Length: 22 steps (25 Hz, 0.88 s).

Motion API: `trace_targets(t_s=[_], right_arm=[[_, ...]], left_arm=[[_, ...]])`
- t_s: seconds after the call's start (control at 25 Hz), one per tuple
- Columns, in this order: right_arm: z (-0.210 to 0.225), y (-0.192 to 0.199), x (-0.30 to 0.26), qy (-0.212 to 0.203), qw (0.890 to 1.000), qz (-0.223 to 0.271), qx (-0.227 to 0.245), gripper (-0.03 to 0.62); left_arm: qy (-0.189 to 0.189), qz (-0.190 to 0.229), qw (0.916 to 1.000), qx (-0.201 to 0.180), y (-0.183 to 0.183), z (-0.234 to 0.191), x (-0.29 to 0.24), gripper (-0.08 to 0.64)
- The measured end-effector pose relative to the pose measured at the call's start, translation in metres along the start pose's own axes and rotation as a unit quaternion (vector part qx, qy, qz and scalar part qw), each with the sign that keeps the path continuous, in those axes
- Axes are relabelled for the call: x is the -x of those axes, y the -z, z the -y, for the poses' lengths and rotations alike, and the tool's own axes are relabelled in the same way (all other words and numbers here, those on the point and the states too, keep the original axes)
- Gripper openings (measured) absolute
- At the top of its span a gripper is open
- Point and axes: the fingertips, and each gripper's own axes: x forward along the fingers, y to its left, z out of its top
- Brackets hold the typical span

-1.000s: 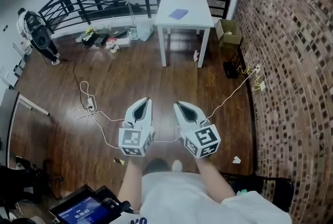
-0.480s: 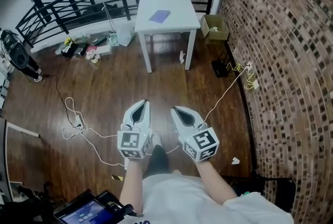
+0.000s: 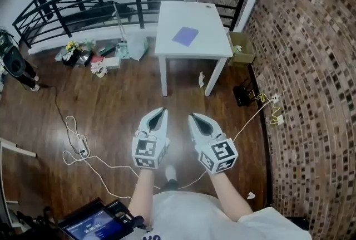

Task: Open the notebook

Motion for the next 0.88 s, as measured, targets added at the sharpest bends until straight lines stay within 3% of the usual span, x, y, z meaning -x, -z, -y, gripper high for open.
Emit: trace_targets(t_s=[0.16, 0.52, 0.72, 0.88], right_arm=[[0.022, -0.019, -0.053, 0.008, 1.000, 0.011, 0.001, -0.008], [0.082, -0.018, -0.168, 0.009, 1.000, 0.008, -0.017, -0.008], [0.173, -0.029, -0.257, 0.032, 0.999, 0.026, -0.025, -0.008], [0.256, -0.053, -0.322, 0.061, 0.996, 0.038, -0.044, -0.008]], left_arm=[[-0.002, 0.011, 0.9999, -0.010, -0.020, -0.048, -0.040, 0.014], [0.000, 0.006, 0.9999, -0.014, -0.016, -0.125, -0.128, 0.014], [0.011, 0.011, 0.9994, -0.030, -0.017, -0.170, -0.220, 0.014], [0.025, -0.024, 0.9982, -0.049, -0.016, -0.204, -0.313, 0.014]])
